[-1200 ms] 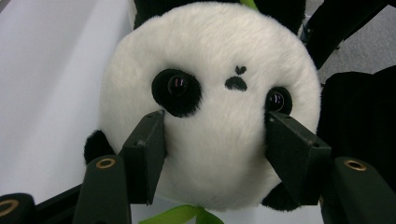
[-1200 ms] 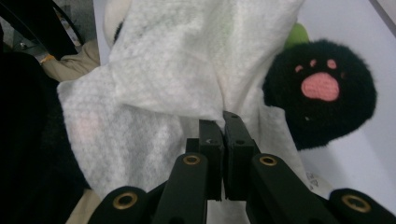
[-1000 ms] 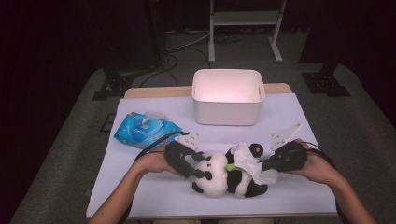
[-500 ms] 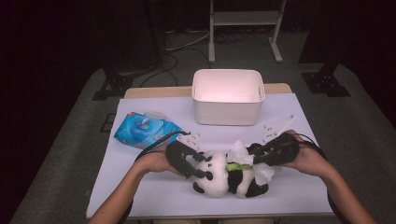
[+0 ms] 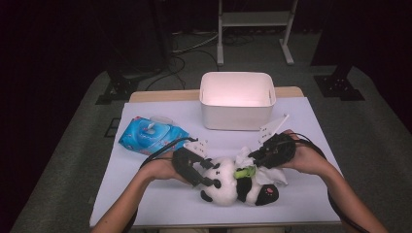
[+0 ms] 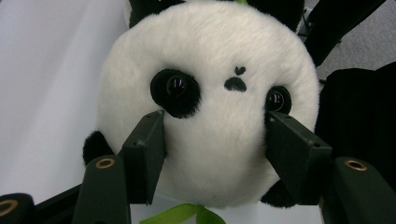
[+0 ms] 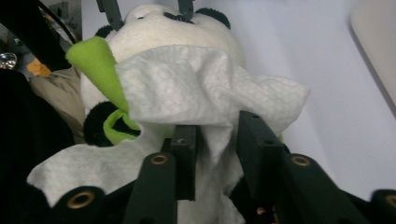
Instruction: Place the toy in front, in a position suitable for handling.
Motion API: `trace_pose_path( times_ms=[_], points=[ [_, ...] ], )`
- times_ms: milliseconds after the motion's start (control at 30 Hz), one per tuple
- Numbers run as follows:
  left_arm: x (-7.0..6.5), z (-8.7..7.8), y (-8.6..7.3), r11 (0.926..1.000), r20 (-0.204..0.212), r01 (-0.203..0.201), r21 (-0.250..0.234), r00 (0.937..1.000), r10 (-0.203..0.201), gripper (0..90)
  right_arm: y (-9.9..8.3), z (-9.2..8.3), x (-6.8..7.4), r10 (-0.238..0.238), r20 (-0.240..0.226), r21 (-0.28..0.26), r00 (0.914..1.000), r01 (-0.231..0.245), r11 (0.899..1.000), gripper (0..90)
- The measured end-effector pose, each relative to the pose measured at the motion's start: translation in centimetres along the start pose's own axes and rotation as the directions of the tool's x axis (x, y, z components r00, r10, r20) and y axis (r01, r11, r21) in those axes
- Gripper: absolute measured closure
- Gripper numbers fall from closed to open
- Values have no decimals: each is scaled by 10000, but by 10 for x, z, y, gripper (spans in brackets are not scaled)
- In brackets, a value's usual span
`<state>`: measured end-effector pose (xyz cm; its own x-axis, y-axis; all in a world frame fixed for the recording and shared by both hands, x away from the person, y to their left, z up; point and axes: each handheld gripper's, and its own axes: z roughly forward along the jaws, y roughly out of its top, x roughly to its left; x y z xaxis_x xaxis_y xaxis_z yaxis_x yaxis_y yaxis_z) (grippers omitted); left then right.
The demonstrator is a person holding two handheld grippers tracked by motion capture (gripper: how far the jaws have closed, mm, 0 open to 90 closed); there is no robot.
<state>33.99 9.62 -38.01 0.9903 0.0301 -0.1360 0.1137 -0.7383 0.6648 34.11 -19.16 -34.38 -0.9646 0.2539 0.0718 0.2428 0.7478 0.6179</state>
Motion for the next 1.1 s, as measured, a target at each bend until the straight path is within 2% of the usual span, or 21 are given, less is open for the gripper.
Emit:
trace_pose_path(
  times_ms=[133,167,433,800,1000,1100],
  points=[
    [0,0,1,10000,-38,18,41,10000,-18,392,-2,0,3,-74,-83,94,9999,75,9999,845],
    [0,0,1,10000,-47,-10,72,10000,10,392,-2,-1,4,-182,21,102,9998,181,9998,862],
    [-1,1,2,10000,-53,-5,85,10000,5,393,-21,-14,11,-22,221,-238,9998,28,9997,867],
    [-3,9,10,9999,162,-136,102,9998,135,397,-63,-24,11,835,275,-262,9961,-828,9962,868],
    [-3,11,12,9997,168,-171,160,9997,169,399,-74,-30,12,1245,392,-327,9914,-1233,9918,869],
    [-3,11,12,9998,167,-165,133,9997,163,399,-74,-37,12,1195,450,-460,9918,-1174,9920,868]
  ],
)
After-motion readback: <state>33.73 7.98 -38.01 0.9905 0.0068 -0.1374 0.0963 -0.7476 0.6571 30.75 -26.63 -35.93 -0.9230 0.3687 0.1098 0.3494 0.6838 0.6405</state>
